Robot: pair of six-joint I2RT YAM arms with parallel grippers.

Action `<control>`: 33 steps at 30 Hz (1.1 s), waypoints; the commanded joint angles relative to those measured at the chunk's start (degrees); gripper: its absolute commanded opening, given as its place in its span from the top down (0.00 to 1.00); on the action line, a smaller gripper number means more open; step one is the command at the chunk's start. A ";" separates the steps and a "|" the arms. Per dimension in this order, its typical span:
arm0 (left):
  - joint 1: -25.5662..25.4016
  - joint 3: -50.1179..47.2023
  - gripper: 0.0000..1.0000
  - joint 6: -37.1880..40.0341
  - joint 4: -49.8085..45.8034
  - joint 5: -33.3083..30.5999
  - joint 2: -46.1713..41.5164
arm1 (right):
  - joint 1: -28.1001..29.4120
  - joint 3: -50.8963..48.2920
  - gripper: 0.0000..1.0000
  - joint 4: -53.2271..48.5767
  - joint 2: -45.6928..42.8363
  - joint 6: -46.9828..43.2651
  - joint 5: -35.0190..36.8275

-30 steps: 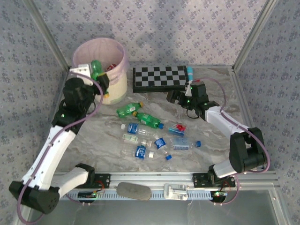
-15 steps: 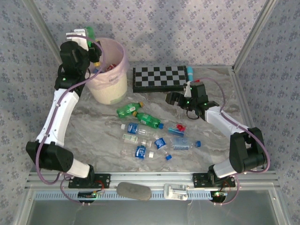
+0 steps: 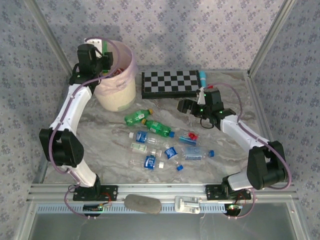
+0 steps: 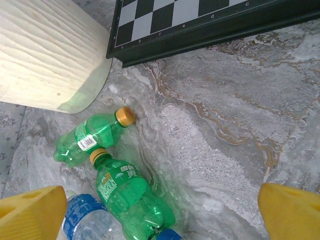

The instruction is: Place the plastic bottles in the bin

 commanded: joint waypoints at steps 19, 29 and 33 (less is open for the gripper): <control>0.96 -1.07 0.08 -7.64 -1.03 2.77 -5.36 | 2.79 -1.79 0.00 0.79 -2.30 -5.69 -1.18; -2.44 -14.44 0.06 -15.38 2.09 13.85 -18.89 | 10.53 8.43 0.02 -8.05 7.95 -18.63 -4.01; -6.60 -21.57 0.00 -16.85 1.53 14.54 -23.95 | 13.83 13.41 0.05 -13.75 13.33 -25.43 -5.07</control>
